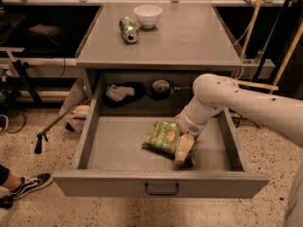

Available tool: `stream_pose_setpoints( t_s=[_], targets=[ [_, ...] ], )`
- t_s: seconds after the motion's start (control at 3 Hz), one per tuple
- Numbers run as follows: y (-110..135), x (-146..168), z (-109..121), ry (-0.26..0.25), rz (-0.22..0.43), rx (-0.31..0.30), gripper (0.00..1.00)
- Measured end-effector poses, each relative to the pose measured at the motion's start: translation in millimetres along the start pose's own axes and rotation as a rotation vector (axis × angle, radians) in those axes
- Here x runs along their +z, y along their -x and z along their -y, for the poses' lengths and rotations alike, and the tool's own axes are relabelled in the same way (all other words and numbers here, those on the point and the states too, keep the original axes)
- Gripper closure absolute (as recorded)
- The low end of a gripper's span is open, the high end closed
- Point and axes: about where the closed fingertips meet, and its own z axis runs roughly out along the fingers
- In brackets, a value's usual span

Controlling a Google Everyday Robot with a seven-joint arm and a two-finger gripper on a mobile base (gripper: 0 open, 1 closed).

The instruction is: Pick green jalapeno chip bag from top drawer and place on counter

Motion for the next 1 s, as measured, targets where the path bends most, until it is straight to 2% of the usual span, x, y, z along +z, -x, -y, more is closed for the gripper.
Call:
stream_pose_setpoints(
  t_s=[0.33,1.0],
  targets=[
    [0.0,0.0,0.0,0.000,0.000,0.000,0.19],
    [2.2,0.3,0.8,0.000,0.002,-0.003,0.65]
  ],
)
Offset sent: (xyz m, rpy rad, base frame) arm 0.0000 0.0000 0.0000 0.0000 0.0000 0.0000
